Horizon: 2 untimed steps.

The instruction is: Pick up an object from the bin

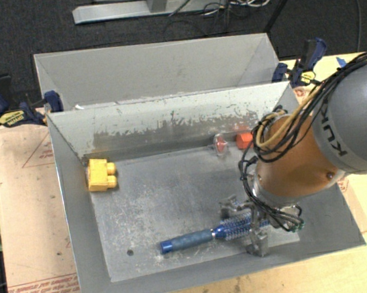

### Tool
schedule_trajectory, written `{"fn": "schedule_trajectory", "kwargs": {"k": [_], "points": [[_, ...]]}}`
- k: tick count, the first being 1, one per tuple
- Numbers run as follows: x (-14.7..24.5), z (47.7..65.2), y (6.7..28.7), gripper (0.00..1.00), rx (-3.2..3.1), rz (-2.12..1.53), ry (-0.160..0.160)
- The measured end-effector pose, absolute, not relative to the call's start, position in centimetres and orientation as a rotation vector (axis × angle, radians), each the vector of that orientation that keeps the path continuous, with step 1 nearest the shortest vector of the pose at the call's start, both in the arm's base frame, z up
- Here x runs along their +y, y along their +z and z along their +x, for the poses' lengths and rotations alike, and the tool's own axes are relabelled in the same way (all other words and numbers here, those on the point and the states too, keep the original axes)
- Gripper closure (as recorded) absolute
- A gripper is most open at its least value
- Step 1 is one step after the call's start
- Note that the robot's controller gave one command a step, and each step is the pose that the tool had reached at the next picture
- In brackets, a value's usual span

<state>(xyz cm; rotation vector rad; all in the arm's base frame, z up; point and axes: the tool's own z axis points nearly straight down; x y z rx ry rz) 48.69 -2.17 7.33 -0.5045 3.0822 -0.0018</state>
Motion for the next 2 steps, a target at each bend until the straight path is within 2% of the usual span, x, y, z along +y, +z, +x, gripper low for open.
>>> {"fn": "schedule_trajectory", "kwargs": {"k": [1,2], "points": [[-2.3,48.3,7.0,1.0,3.098,-0.501,0.001],[-2.6,51.2,22.9,1.0,3.066,-0.631,-0.004]]}}
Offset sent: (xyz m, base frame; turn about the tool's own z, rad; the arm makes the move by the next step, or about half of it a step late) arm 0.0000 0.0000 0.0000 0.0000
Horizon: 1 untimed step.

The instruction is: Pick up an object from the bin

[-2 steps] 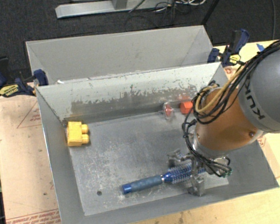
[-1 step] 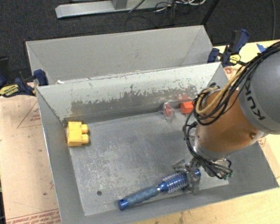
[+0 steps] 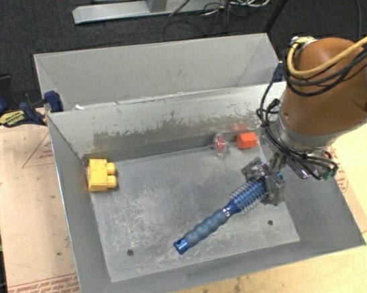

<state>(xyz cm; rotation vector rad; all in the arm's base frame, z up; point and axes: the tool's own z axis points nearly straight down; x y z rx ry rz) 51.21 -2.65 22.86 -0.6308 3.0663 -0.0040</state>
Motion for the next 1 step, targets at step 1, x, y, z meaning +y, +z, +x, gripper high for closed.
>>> {"fn": "schedule_trajectory", "kwargs": {"k": [1], "points": [[2.29,55.77,30.51,1.0,3.016,-0.834,-0.001]]}}
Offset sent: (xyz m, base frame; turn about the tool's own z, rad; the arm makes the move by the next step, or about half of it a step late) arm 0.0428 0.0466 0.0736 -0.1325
